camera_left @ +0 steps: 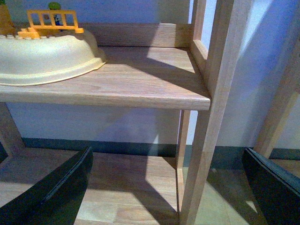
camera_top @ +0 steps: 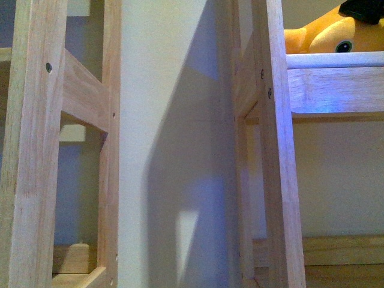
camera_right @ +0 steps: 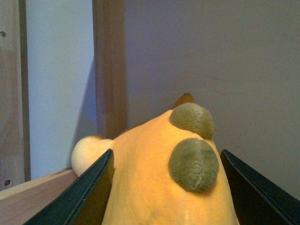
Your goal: Put away toys
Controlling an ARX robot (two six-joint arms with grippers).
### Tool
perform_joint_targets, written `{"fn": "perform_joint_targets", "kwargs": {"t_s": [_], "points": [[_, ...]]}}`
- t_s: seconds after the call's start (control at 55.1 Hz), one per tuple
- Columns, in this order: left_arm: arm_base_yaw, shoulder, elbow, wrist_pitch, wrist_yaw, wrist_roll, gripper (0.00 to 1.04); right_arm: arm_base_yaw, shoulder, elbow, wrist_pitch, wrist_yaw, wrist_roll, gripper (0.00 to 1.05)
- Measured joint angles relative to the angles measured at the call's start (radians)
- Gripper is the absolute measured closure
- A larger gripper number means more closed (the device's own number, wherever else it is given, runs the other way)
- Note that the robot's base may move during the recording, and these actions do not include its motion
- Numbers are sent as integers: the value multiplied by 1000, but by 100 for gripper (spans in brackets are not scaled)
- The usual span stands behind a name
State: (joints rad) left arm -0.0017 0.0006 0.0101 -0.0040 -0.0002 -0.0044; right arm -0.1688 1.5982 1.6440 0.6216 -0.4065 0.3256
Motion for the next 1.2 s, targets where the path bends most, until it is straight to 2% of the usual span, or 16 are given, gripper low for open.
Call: {"fn": "perform_joint_targets", "kwargs": {"t_s": [0.054,0.109,0.418,0.563,0.654,0.799,0.999,1.199], "points": [[0,0,0,0,0,0,6,2,-5,-3,1,6,1,12],[0,0,0,0,0,0,6,7,-10,-6,1,10,2,5],[0,0,0,0,0,0,6,45,-59,-10,-9,107,-57,7],[0,0,0,0,0,0,6,52,-132,-30,3,198,-80,7],[0,0,0,0,0,0,6,47,-239,-126,42,200,-87,7],[0,0,0,0,0,0,6,10,-450,-336,85,143,-77,7],[0,0,0,0,0,0,6,-27,-633,-529,83,133,-41,7],[0,0,0,0,0,0,6,-16,-923,-784,50,251,-58,7]]}}
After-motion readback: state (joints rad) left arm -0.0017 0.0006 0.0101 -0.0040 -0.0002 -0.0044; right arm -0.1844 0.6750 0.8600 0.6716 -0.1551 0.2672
